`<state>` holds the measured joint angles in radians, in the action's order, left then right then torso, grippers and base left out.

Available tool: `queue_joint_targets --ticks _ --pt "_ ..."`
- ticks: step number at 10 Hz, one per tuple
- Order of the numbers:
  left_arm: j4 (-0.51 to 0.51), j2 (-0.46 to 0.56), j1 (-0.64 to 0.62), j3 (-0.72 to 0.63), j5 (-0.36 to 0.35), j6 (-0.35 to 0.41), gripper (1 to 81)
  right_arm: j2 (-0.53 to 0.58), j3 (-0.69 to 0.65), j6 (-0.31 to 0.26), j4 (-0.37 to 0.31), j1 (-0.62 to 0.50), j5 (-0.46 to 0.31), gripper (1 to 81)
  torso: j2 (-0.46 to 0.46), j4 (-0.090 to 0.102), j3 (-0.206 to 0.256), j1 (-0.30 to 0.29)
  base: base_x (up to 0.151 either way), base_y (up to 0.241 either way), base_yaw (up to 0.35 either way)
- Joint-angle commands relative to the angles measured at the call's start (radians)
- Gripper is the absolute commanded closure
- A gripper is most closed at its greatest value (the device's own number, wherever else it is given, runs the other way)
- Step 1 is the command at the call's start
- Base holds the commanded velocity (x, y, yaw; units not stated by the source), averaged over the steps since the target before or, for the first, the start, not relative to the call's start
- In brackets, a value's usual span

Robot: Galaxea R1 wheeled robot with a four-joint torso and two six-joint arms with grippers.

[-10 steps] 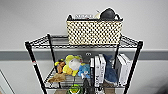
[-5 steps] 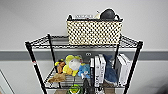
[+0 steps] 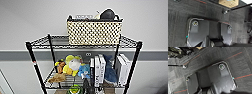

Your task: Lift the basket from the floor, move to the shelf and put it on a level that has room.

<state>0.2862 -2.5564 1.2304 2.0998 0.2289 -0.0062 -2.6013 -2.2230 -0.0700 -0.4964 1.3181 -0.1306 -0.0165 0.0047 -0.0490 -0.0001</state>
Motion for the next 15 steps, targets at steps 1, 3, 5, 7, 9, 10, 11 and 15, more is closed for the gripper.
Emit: queue_joint_targets --ticks 1,3,5,7,9,10,11,15 --pt "-0.042 -0.076 -0.022 0.104 0.027 0.014 1.0 -0.047 -0.083 -0.049 -0.007 -0.019 -0.027 1.0 0.000 0.000 0.000 0.000 0.000 0.000 0.000" --pt "-0.065 -0.124 0.001 0.160 0.026 0.014 1.0 -0.099 -0.150 -0.062 -0.004 0.022 0.000 1.0 0.000 0.000 0.000 0.000 0.000 0.000 0.000" --pt "-0.100 -0.182 0.021 0.235 0.026 0.012 1.0 -0.148 -0.209 -0.073 -0.002 0.046 0.026 1.0 0.000 0.000 0.000 0.000 0.000 0.000 0.000" --pt "-0.144 -0.249 0.042 0.332 0.009 0.012 1.0 -0.199 -0.280 -0.077 0.002 0.062 0.029 1.0 -0.001 0.000 0.001 0.000 0.000 0.000 0.000" --pt "-0.170 -0.306 0.056 0.419 0.004 0.012 1.0 -0.242 -0.326 -0.077 0.030 0.080 0.051 1.0 -0.001 0.000 0.002 0.000 0.000 0.000 0.000" --pt "-0.177 -0.331 0.056 0.465 0.004 0.012 1.0 -0.272 -0.355 -0.076 0.045 0.089 0.066 1.0 -0.001 0.000 0.002 0.000 0.000 0.000 0.000" --pt "-0.177 -0.350 0.056 0.495 0.003 0.012 1.0 -0.295 -0.381 -0.076 0.058 0.100 0.069 1.0 -0.001 0.000 0.002 0.000 0.000 0.000 0.000" --pt "-0.231 -0.466 0.099 0.652 -0.060 0.011 1.0 -0.406 -0.497 -0.076 0.139 0.123 0.118 1.0 -0.002 0.000 0.002 0.000 0.000 0.000 0.000"
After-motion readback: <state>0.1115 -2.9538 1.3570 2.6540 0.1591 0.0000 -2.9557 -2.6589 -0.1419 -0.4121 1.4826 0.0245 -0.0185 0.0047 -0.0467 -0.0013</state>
